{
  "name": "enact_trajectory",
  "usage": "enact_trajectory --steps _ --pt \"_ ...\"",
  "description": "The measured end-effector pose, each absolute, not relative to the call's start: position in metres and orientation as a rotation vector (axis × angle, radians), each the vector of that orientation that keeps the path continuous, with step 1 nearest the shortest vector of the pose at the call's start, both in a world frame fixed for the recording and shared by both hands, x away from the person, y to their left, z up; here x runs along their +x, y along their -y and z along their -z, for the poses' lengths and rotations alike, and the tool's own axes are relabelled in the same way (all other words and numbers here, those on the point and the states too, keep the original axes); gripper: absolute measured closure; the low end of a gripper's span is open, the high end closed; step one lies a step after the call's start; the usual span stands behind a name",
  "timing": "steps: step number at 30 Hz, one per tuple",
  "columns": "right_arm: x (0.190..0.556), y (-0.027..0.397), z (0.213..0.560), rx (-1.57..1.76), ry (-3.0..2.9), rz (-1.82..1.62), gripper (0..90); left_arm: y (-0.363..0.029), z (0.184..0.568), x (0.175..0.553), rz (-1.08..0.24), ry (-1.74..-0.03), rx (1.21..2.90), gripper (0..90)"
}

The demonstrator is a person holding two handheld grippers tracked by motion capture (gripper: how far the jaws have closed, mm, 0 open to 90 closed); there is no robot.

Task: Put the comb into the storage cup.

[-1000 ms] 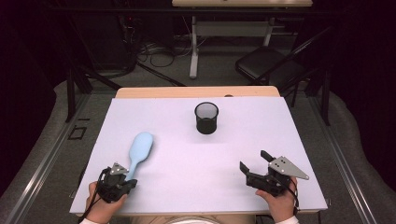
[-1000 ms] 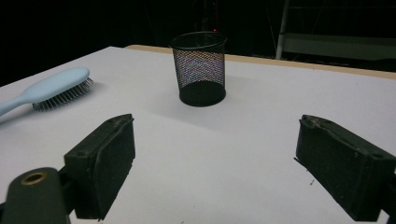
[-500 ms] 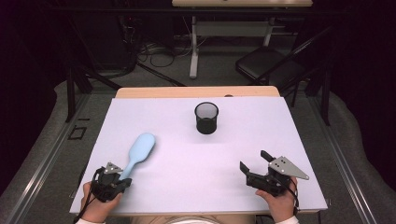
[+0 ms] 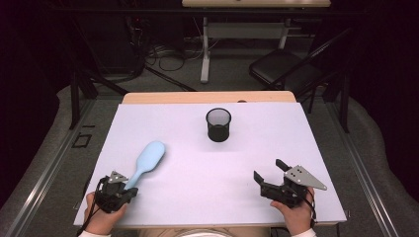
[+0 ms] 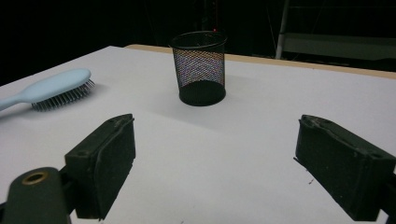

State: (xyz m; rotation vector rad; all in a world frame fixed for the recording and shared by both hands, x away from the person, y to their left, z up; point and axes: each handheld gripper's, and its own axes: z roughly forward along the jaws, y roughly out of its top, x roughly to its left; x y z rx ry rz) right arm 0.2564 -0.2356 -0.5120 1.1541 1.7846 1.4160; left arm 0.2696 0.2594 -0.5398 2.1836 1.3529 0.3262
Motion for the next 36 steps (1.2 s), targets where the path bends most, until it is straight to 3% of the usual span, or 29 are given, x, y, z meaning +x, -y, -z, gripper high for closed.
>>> enact_trajectory --steps 15,24,36 --pt "0.257 0.235 0.512 1.149 -1.790 -1.413 12.0 -0.259 0.530 0.267 -0.370 -1.306 2.135 82.2" --pt "0.257 0.235 0.513 1.153 -1.792 -1.415 12.1 -0.261 0.528 0.267 -0.397 -1.296 2.107 70.4" --pt "0.257 0.235 0.513 1.158 -1.793 -1.418 12.2 -0.264 0.525 0.266 -0.417 -1.291 2.070 62.0"
